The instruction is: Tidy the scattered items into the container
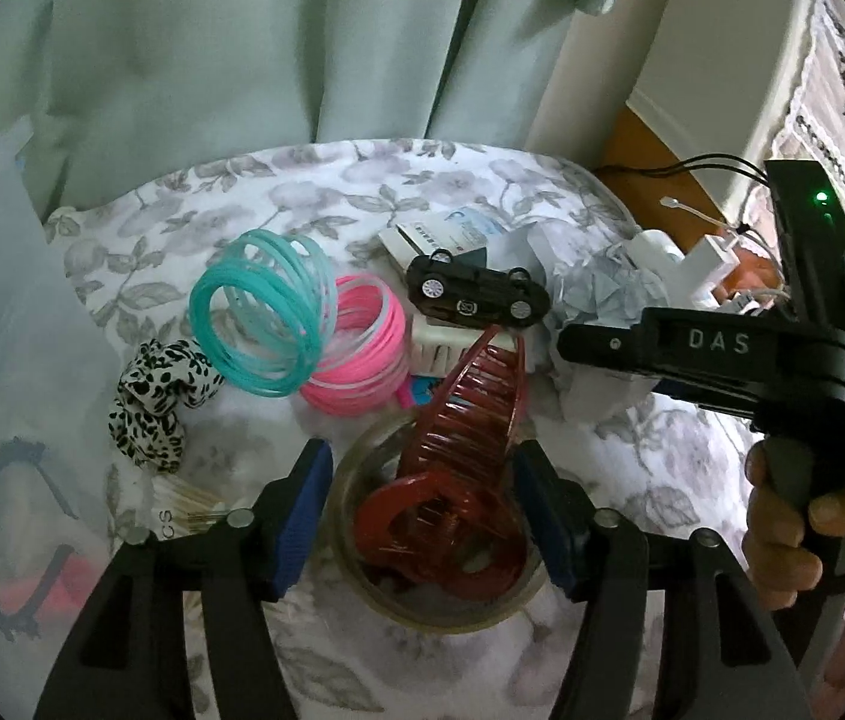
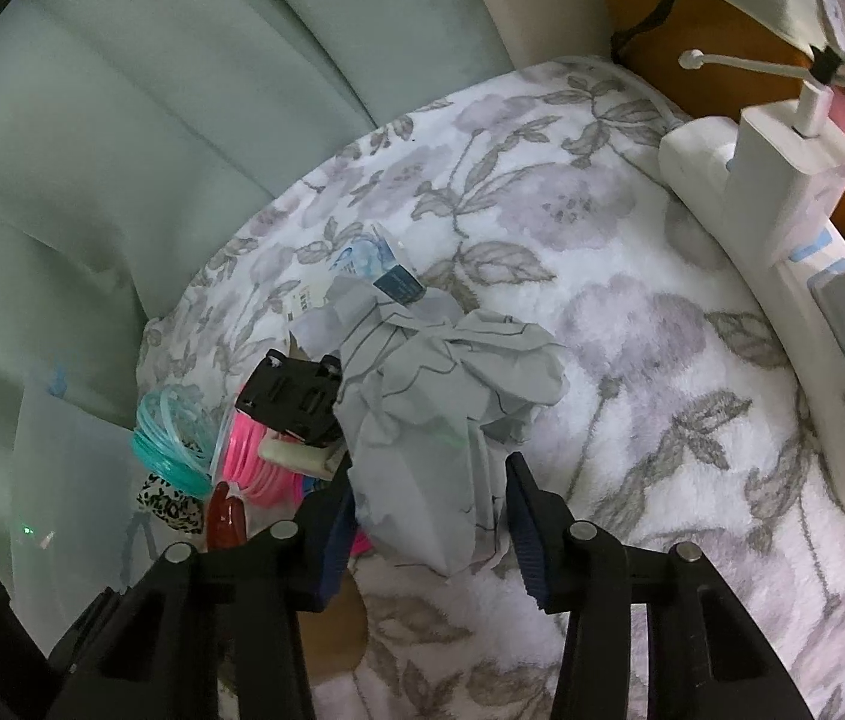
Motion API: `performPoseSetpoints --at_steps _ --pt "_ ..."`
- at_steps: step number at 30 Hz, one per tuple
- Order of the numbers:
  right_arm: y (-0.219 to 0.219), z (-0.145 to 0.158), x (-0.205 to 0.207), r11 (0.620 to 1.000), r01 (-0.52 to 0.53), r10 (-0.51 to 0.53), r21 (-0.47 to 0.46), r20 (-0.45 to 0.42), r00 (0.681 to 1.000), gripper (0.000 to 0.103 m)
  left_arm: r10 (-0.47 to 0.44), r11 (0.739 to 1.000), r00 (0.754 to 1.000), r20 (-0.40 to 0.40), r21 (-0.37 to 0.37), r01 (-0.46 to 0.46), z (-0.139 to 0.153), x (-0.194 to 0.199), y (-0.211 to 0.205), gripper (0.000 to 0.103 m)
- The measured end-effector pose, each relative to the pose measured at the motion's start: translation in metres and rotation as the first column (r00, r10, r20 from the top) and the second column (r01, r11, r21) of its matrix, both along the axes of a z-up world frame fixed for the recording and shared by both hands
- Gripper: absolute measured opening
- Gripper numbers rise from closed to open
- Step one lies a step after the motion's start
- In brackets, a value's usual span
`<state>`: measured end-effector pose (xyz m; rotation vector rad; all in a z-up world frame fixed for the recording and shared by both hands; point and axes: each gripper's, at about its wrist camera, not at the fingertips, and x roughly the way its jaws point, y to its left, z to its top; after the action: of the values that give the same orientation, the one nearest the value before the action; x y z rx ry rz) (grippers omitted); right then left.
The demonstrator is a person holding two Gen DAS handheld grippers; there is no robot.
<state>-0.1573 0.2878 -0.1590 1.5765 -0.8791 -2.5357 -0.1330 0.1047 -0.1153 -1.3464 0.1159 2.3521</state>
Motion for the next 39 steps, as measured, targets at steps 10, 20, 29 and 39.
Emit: performPoseSetpoints --at_steps 10,20,29,39 --pt "0.005 0.003 0.003 1.000 0.015 -0.015 -0.026 -0.008 1.000 0.047 -0.036 0.997 0.999 -0.027 -0.066 0.035 0.001 0.008 0.005 0.064" --pt "0.012 0.015 0.015 0.999 0.034 -0.035 -0.032 -0.030 0.999 0.047 -0.034 0.994 0.998 -0.057 -0.104 0.028 0.000 0.011 0.004 0.050" --pt "0.019 0.033 0.032 0.998 0.045 -0.047 -0.036 -0.063 0.997 0.047 -0.041 0.996 0.995 -0.086 -0.085 0.034 0.015 0.017 0.004 0.047" --pt "0.027 0.070 0.059 0.997 0.064 -0.069 -0.042 -0.145 0.987 0.046 -0.039 0.997 0.986 -0.161 -0.065 0.029 0.054 0.037 0.004 0.047"
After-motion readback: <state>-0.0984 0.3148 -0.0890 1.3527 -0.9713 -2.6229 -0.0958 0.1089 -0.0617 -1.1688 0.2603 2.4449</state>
